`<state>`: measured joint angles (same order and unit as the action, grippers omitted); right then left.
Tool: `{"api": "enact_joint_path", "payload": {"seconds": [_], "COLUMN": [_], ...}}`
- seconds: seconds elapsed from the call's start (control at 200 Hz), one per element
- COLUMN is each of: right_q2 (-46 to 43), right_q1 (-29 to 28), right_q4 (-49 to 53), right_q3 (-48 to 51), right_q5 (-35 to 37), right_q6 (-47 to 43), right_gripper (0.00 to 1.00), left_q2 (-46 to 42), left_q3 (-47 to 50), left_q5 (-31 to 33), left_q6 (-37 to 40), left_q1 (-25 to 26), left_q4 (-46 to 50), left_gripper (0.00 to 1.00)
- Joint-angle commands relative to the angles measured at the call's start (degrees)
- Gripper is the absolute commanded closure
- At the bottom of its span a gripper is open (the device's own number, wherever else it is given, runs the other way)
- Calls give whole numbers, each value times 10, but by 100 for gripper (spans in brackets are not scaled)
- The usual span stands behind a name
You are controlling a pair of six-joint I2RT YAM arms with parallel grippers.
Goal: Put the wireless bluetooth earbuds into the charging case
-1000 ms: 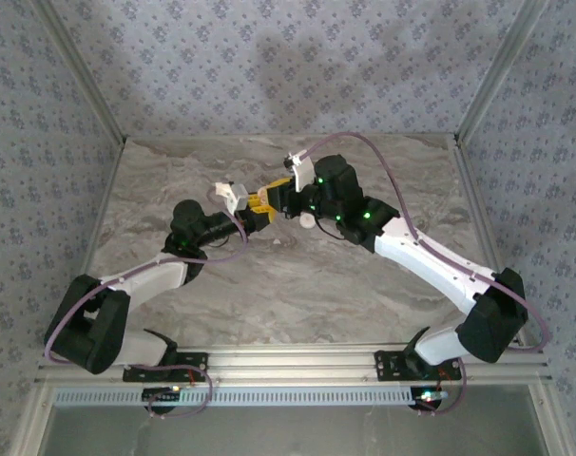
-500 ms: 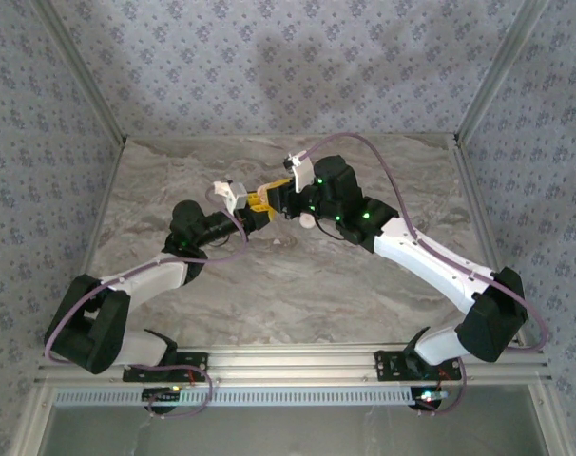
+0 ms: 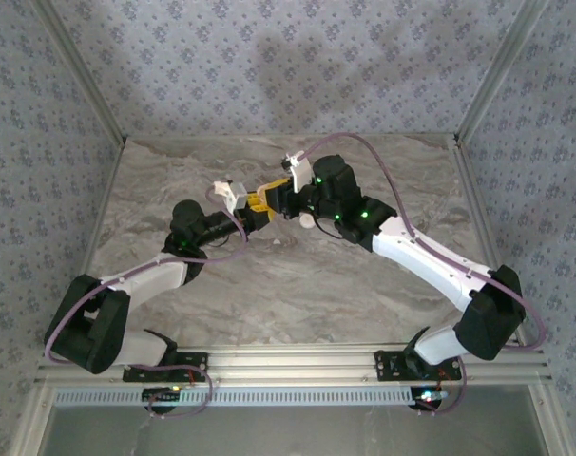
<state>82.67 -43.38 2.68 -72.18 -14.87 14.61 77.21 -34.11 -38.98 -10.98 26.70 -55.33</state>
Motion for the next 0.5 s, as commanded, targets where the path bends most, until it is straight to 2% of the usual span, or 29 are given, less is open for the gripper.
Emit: {"api": "enact_joint_path", "payload": {"seconds": [0.0, 0.29, 0.495], "right_q2": [13, 21, 35], "right_q1": [-6, -3, 3], "right_q4": [2, 11, 16], "right_q3": [-12, -11, -11], "right_q5": [-43, -52, -90], "right_q6": [2, 4, 11], "right_gripper": [79, 79, 79], "left_q2": [-7, -11, -14], "left_q3": [-31, -33, -33], "left_q5": [4, 2, 1], "left_q6": [6, 4, 3], "left_q1": [4, 3, 4], "left_q4": [-41, -44, -43], "left_gripper": [80, 81, 80]}}
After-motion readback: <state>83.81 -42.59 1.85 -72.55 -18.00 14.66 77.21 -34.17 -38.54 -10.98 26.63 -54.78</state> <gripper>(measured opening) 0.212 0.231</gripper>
